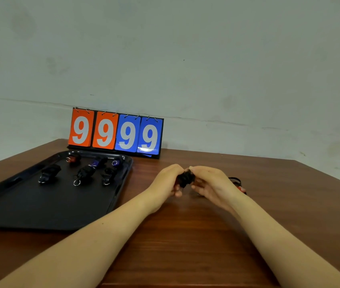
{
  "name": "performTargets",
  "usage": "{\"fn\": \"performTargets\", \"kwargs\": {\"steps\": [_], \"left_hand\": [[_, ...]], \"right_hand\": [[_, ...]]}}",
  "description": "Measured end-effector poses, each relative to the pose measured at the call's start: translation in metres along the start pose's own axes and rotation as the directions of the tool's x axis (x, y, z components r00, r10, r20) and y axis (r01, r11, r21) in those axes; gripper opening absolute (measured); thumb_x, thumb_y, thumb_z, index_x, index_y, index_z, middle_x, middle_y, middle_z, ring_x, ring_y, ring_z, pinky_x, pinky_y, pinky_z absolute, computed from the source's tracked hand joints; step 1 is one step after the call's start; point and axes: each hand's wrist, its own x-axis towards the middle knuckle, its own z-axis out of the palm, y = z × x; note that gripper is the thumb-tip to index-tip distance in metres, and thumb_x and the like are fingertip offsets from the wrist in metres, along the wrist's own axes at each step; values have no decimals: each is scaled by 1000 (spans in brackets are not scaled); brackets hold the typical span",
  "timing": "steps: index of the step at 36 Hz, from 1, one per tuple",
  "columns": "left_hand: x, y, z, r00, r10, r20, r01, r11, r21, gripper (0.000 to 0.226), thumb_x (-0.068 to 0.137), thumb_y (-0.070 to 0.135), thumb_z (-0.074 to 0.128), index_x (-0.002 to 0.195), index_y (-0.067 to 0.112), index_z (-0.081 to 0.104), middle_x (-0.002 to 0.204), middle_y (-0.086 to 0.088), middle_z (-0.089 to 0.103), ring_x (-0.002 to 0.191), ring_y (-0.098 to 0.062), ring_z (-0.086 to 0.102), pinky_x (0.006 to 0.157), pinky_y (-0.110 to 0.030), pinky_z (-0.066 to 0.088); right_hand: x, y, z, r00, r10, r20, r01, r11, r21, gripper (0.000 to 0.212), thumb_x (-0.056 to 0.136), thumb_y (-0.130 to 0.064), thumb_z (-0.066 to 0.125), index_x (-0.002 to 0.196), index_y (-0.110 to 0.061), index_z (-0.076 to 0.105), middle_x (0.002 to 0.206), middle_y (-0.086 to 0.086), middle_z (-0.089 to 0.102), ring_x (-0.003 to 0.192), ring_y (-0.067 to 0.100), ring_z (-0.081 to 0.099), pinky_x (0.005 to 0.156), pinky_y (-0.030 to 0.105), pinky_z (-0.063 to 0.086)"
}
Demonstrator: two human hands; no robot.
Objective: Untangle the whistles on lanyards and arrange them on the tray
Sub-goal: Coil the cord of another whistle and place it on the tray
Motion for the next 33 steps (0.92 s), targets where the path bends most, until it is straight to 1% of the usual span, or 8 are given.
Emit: {"fn": "performTargets", "kwargs": {"steps": [4,8,12,15,20,23,27,33], "left_hand": [[0,0,1,1000,-2,16,3,997,-79,21,98,27,49,95,9,61,80,-7,51,55,-10,39,46,-22,36],[1,1,1,1000,10,19,-9,999,-35,46,91,39,60,114,0,61,87,-8,55,58,-10,42,48,-21,37],[2,3,2,999,-37,-13,35,993,-112,31,93,34,59,108,8,63,83,-5,55,59,-10,39,46,-20,38],[3,3,0,999,-43,-15,40,991,-128,24,94,32,57,103,10,62,82,-4,54,59,-11,40,47,-21,38],[3,2,1,998,-64,-15,62,989,-131,19,94,33,57,94,15,64,79,-3,54,60,-10,41,48,-21,40],[2,1,1,998,-63,11,63,985,-160,19,94,32,56,89,16,65,74,-2,55,60,-10,40,50,-21,40],[-2,3,0,997,-65,51,75,965,-250,20,94,29,55,88,12,64,69,-3,54,55,-9,38,49,-21,37],[-1,1,-2,992,-75,105,106,934,-342,24,94,30,54,94,7,61,69,-5,52,51,-8,38,46,-20,37]], "right_hand": [[2,0,4,998,-30,-49,26,996,-84,21,94,-24,59,90,-6,70,71,5,60,64,14,52,54,24,40],[2,-1,8,995,-42,-96,32,995,-99,24,96,-19,54,94,0,68,67,7,62,58,12,54,53,21,43],[-1,-2,9,994,-87,-59,86,996,-13,23,95,-13,55,105,4,68,80,13,68,68,13,62,60,19,50],[-1,-2,12,991,-93,-92,92,996,-19,21,95,-11,55,105,3,68,87,16,69,72,15,64,62,20,51],[-1,-3,15,977,-124,-175,93,980,-178,20,95,-9,54,99,0,71,74,13,68,65,15,61,59,21,49],[-1,-4,15,969,-167,-182,112,954,-280,23,94,-3,49,96,-4,72,67,8,67,56,7,59,52,15,44],[-2,-5,16,970,-182,-162,135,954,-268,22,94,-1,49,97,-3,71,63,6,65,51,4,57,49,13,43],[-1,-2,17,972,-176,-158,134,960,-246,22,95,-4,50,99,-9,71,63,1,62,58,8,53,59,20,45]]}}
